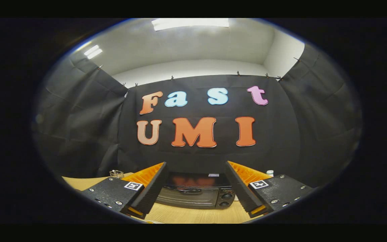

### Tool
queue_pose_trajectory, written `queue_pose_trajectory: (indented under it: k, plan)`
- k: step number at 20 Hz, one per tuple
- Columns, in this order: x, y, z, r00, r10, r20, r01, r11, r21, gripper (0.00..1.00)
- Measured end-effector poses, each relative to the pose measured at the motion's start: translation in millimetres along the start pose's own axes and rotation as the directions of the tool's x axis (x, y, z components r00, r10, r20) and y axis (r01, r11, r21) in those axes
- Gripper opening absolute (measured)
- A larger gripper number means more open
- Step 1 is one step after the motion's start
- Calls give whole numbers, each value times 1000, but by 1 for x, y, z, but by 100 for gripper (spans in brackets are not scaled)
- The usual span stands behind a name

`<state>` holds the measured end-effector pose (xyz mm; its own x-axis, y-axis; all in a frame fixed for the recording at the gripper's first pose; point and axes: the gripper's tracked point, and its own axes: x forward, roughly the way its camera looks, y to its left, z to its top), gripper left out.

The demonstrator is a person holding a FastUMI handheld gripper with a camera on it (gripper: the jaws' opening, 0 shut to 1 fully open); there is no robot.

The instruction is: Open the toaster oven, put the food inside, and close the toaster oven door.

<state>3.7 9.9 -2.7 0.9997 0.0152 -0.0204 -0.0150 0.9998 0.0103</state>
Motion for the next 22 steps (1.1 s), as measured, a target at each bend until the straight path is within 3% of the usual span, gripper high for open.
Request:
queue_pose_trajectory:
  k: [11,22]
  plan:
    - [22,6,-50,995,-6,-103,8,1000,19,99]
    - [91,23,-137,961,-25,-277,28,1000,7,100]
